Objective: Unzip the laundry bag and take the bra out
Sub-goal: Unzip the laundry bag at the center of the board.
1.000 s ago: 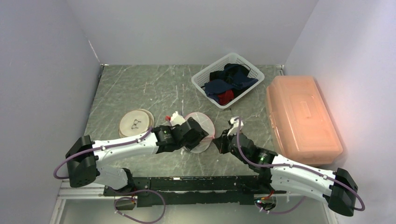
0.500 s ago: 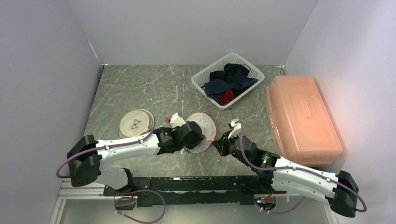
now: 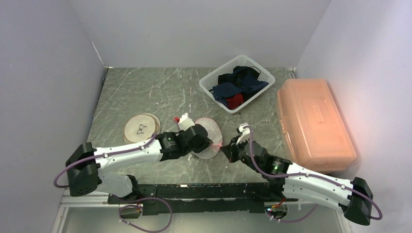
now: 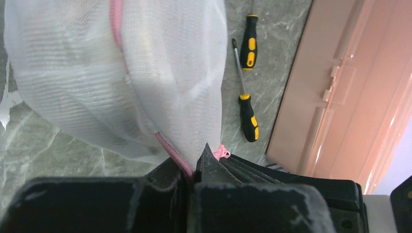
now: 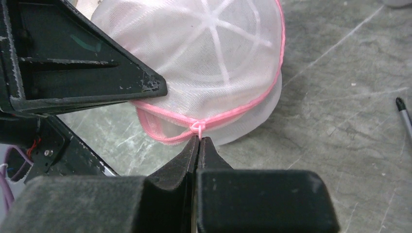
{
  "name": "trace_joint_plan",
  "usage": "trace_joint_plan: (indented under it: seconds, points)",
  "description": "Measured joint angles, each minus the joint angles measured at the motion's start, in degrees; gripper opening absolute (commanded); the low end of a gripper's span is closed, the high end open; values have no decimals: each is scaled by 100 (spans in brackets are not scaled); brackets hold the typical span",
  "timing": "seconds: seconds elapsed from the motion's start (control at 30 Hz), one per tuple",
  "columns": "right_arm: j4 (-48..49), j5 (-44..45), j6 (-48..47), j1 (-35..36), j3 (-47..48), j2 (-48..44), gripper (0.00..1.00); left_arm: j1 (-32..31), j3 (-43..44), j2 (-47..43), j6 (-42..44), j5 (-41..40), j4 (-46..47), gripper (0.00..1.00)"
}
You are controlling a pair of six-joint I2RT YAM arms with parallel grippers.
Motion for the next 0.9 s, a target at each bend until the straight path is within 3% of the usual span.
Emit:
trace_joint_plan:
  seconds: [0.37, 0.9]
  points:
    - [-485, 223, -271, -37, 728, 166, 0, 431, -2, -479, 2164, 778, 699, 3]
    - [-562, -260, -133, -846, 640, 201, 0, 1130, -579, -1095, 3257, 2260, 1231, 3]
